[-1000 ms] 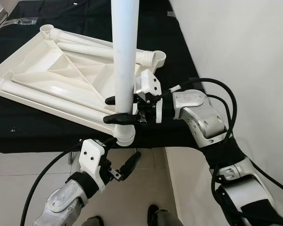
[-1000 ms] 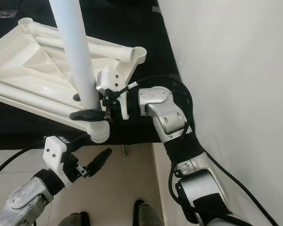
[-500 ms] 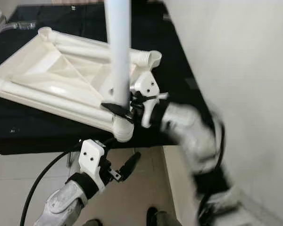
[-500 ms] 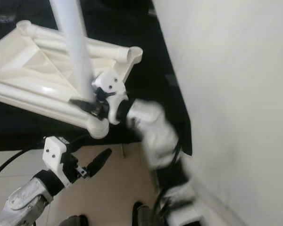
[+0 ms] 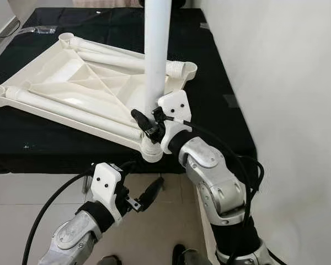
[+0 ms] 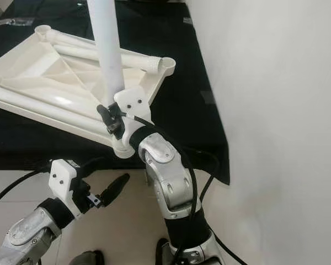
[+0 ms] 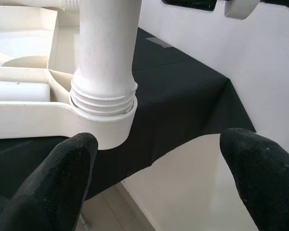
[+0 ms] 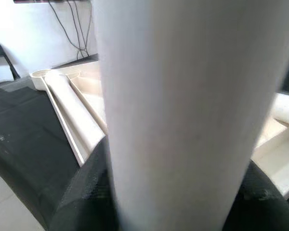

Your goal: Building children table

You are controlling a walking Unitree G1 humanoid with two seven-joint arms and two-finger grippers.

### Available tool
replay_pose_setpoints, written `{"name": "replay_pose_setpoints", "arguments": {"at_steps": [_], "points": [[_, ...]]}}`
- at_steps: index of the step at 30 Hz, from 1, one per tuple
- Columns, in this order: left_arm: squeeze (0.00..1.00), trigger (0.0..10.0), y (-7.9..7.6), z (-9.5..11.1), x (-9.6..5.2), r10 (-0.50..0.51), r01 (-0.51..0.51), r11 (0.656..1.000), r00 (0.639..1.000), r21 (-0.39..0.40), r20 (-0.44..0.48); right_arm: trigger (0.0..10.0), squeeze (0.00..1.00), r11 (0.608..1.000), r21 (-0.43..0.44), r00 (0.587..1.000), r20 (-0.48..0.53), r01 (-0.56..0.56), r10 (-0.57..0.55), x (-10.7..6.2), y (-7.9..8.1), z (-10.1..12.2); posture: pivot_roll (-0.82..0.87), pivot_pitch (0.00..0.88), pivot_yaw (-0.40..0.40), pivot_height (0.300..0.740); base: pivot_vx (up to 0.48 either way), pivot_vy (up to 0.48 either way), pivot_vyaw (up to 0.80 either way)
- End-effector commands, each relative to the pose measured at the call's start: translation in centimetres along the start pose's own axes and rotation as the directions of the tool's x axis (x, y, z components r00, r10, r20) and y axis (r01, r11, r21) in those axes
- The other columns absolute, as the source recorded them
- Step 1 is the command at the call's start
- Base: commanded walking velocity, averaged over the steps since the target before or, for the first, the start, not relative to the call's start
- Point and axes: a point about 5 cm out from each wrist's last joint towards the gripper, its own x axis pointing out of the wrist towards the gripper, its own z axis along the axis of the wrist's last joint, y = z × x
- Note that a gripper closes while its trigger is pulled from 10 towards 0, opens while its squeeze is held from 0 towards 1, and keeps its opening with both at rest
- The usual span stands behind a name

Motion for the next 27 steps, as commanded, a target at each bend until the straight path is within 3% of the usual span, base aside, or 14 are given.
{"name": "replay_pose_setpoints", "arguments": {"at_steps": [1, 2, 8, 9, 10, 11, 13, 15, 17, 22, 24, 25, 26, 27], "points": [[0.00, 10.0, 0.0, -0.3, -0.2, 0.001, 0.000, 1.000, 1.000, 0.007, -0.020, 10.0, 0.90, 0.997, 0.071, 0.999, -0.024, -0.033, 0.035, 0.6, 1.1, -0.2, 0.03, 0.250, -0.064, 0.740, 0.000, 0.000, 0.00], [0.00, 10.0, -0.1, -0.3, -0.2, 0.000, 0.000, 1.000, 1.000, 0.006, -0.019, 10.0, 1.00, 0.992, 0.104, 0.998, -0.010, -0.066, 0.068, 0.6, 1.3, 0.1, 0.03, 0.251, -0.064, 0.740, 0.000, 0.000, 0.00], [0.00, 10.0, -0.2, -0.3, -0.1, -0.002, 0.002, 1.000, 1.000, 0.003, -0.016, 10.0, 1.00, 0.970, 0.113, 0.974, 0.089, -0.217, 0.208, 1.5, 0.6, 1.9, 0.03, 0.252, -0.067, 0.740, 0.000, 0.000, 0.00], [0.00, 10.0, -0.2, -0.2, -0.1, -0.002, 0.002, 1.000, 1.000, 0.002, -0.015, 10.0, 0.92, 0.958, 0.114, 0.962, 0.108, -0.263, 0.251, 1.7, 0.5, 2.2, 0.03, 0.254, -0.067, 0.740, 0.000, 0.000, 0.00], [0.00, 10.0, -0.2, -0.2, -0.1, -0.001, 0.001, 1.000, 1.000, 0.002, -0.015, 10.0, 0.20, 0.941, 0.114, 0.944, 0.124, -0.320, 0.306, 1.9, 0.5, 2.4, 0.04, 0.255, -0.067, 0.740, 0.000, 0.000, 0.00], [0.00, 10.0, -0.3, -0.2, -0.1, -0.001, 0.001, 1.000, 1.000, 0.002, -0.014, 10.0, 0.00, 0.920, 0.099, 0.920, 0.143, -0.380, 0.365, 1.9, 0.5, 2.6, 0.04, 0.255, -0.068, 0.740, 0.000, 0.000, 0.00], [0.00, 10.0, -0.3, -0.2, -0.1, -0.001, 0.001, 1.000, 1.000, 0.000, -0.013, 10.0, 0.00, 0.860, 0.057, 0.855, 0.164, -0.506, 0.492, 1.7, 0.7, 3.1, 0.04, 0.255, -0.067, 0.740, 0.000, 0.000, 0.00], [0.00, 10.0, -0.3, -0.2, -0.1, -0.001, 0.001, 1.000, 1.000, 0.000, -0.013, 10.0, 0.00, 0.860, 0.057, 0.855, 0.164, -0.506, 0.492, 1.7, 0.7, 3.1, 0.04, 0.255, -0.067, 0.740, 0.000, 0.000, 0.00], [0.00, 10.0, -0.3, -0.2, -0.1, -0.002, 0.002, 1.000, 1.000, -0.002, -0.012, 10.0, 0.00, 0.787, -0.017, 0.777, 0.147, -0.617, 0.612, 1.6, 0.4, 3.3, 0.04, 0.257, -0.068, 0.740, 0.000, 0.000, 0.00], [0.00, 10.0, -0.5, -0.2, -0.2, -0.004, 0.004, 1.000, 1.000, -0.005, -0.012, 10.0, 0.00, 0.670, -0.078, 0.664, 0.094, -0.738, 0.742, 1.7, -0.4, 3.1, 0.05, 0.259, -0.068, 0.740, 0.000, 0.000, 0.00], [0.00, 10.0, -0.5, -0.2, -0.2, -0.004, 0.004, 1.000, 1.000, -0.005, -0.012, 10.0, 0.00, 0.670, -0.078, 0.664, 0.094, -0.738, 0.742, 1.7, -0.4, 3.1, 0.05, 0.259, -0.068, 0.740, 0.000, 0.000, 0.00], [0.00, 10.0, -0.6, -0.2, -0.2, -0.004, 0.004, 1.000, 1.000, -0.005, -0.012, 10.0, 0.00, 0.652, -0.091, 0.647, 0.082, -0.753, 0.758, 1.7, -0.6, 3.0, 0.05, 0.259, -0.068, 0.740, 0.000, 0.000, 0.00], [0.00, 10.0, -0.6, -0.2, -0.3, -0.004, 0.004, 1.000, 1.000, -0.005, -0.013, 5.5, 0.00, 0.639, -0.092, 0.634, 0.074, -0.764, 0.769, 1.9, -0.7, 2.9, 0.05, 0.260, -0.066, 0.740, 0.000, 0.000, 0.00], [0.00, 10.0, -0.6, -0.1, -0.3, -0.004, 0.004, 1.000, 1.000, -0.005, -0.014, 2.8, 0.00, 0.627, -0.092, 0.623, 0.071, -0.774, 0.779, 2.1, -0.9, 2.8, 0.05, 0.260, -0.066, 0.740, 0.000, 0.000, 0.00]]}}
